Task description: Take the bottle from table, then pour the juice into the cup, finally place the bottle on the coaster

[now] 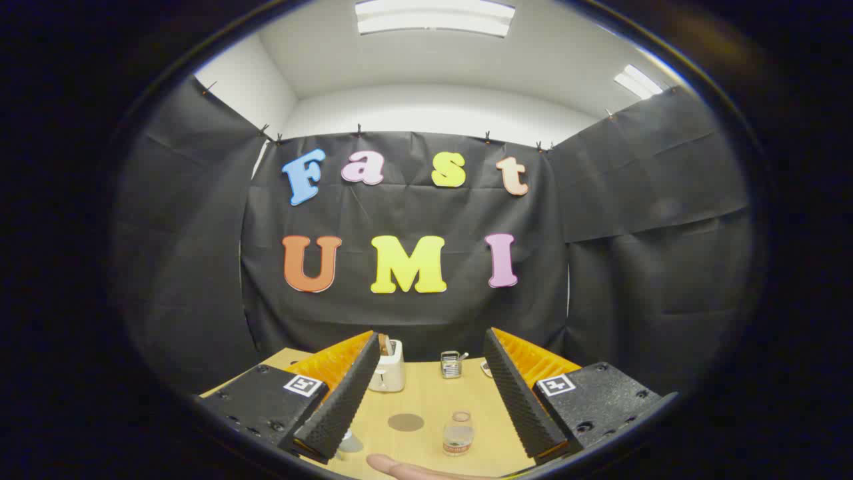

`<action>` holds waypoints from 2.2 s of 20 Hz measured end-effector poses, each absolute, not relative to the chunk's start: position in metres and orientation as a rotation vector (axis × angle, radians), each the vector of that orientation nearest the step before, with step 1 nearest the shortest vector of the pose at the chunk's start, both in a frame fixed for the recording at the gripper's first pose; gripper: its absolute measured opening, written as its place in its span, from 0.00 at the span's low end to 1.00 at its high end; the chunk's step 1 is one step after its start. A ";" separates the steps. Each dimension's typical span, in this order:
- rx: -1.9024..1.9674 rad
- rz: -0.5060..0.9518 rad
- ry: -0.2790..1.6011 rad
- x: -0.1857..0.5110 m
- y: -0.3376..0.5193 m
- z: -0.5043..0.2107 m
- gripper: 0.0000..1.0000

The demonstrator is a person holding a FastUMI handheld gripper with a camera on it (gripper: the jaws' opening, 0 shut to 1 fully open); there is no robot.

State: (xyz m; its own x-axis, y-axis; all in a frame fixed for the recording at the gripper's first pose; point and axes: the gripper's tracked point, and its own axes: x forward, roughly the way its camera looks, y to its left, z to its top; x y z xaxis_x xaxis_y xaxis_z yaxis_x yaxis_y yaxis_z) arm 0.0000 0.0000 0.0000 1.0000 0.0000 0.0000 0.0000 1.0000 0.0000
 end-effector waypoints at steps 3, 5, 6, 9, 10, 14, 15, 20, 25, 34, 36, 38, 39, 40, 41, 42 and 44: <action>0.002 0.007 0.017 0.002 0.002 -0.004 1.00; -0.003 0.004 0.018 0.004 0.000 -0.005 1.00; -0.008 -0.001 0.016 0.004 -0.001 -0.006 1.00; -0.009 -0.007 0.019 0.006 -0.001 -0.009 1.00; -0.006 -0.010 0.023 0.006 -0.003 -0.011 1.00; -0.005 -0.025 0.037 0.010 -0.007 -0.017 1.00; -0.007 -0.025 0.042 0.010 -0.007 -0.019 1.00; -0.026 -0.043 0.043 0.015 -0.014 -0.026 1.00; -0.041 -0.051 0.032 0.021 -0.020 -0.039 1.00; -0.089 -0.040 0.033 0.035 -0.028 -0.076 1.00; -0.083 -0.048 0.039 0.039 -0.032 -0.087 1.00; -0.070 -0.040 0.067 0.043 -0.033 -0.102 1.00; -0.062 -0.027 0.088 0.046 -0.033 -0.111 1.00; -0.055 -0.017 0.111 0.048 -0.033 -0.119 1.00; -0.049 -0.014 0.128 0.050 -0.035 -0.127 1.00; -0.047 -0.014 0.137 0.054 -0.038 -0.132 1.00; -0.047 -0.010 0.147 0.057 -0.041 -0.143 1.00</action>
State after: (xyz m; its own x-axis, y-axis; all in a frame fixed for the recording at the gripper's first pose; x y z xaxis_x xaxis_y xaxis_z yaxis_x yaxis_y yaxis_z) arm 0.0572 -0.0406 -0.1427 0.9892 -0.0136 -0.1461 0.0067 0.9988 -0.0478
